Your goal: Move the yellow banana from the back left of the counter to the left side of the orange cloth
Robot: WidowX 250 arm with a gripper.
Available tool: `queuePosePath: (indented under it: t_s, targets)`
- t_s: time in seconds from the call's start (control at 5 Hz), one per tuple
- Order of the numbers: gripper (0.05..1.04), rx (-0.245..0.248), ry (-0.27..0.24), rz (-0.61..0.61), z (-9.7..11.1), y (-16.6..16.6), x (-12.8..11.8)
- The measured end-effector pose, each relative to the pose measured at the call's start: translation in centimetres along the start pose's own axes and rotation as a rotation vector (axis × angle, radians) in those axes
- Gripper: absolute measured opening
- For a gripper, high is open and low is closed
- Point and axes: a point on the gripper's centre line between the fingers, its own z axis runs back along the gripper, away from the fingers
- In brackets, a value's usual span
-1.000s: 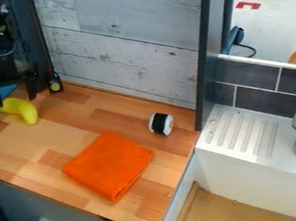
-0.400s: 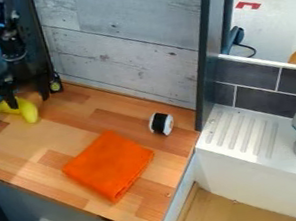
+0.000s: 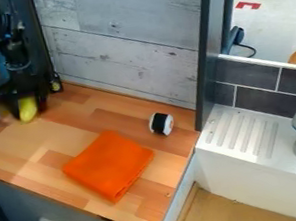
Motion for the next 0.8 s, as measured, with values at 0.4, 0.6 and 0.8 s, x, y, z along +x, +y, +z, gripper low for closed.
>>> queuePosePath:
  t_s: [0.4,0.6,0.8]
  targets:
    - [0.627,-0.036,0.031,-0.013,0.8,-0.2,-0.6]
    - [0.627,-0.120,0.028,0.004,4.9,0.8,-1.2]
    - [0.627,-0.157,0.076,0.064,7.0,3.8,-2.7]
